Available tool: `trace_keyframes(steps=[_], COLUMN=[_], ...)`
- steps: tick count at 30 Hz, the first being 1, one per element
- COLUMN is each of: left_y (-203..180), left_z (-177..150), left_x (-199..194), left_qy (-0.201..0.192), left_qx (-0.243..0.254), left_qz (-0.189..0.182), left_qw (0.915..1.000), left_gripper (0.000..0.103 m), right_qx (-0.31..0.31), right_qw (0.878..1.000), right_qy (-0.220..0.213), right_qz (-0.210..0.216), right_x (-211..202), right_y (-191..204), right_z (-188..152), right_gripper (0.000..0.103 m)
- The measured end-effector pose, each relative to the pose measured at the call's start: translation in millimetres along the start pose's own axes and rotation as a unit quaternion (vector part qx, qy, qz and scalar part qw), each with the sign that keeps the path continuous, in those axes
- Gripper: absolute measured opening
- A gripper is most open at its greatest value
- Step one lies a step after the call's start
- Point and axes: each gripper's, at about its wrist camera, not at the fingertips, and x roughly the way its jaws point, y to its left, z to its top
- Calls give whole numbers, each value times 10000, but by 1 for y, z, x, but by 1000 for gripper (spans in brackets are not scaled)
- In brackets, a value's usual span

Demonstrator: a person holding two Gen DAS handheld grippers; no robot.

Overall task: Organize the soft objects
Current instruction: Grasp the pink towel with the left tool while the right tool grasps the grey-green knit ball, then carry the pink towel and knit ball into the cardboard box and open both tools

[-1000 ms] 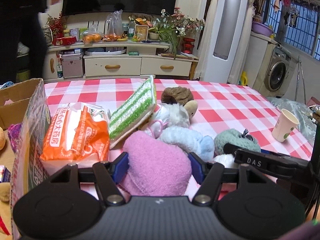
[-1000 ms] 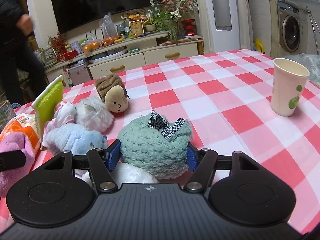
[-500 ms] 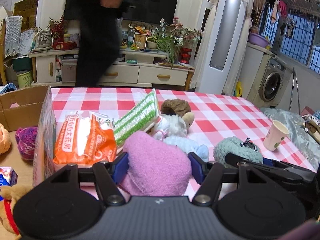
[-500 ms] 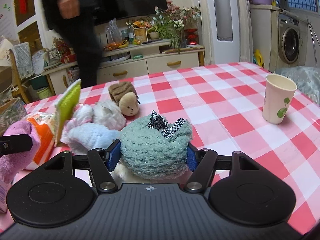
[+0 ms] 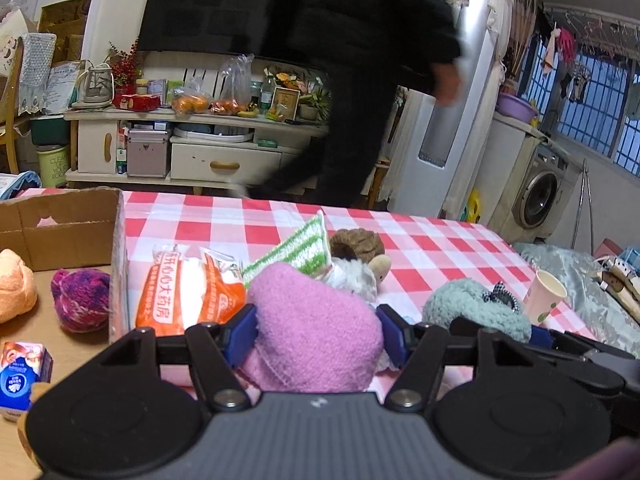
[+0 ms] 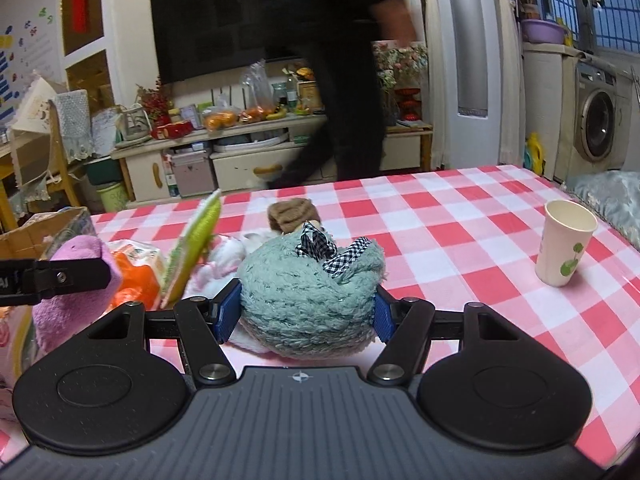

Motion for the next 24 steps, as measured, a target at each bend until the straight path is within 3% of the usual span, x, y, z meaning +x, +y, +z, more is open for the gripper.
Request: trace_keyframes(steps=[24], left_y=[41], left_z=[21], left_x=[-25], left_qy=[-432], left_qx=[-449], left_qz=[235], left_qw=[9978], left_gripper=[64], right_qx=[-466], right_qw=[9956], right_qy=[-212], right_qz=[783], right_x=[-12], right_y=[62], right_z=[22], right_gripper=[80])
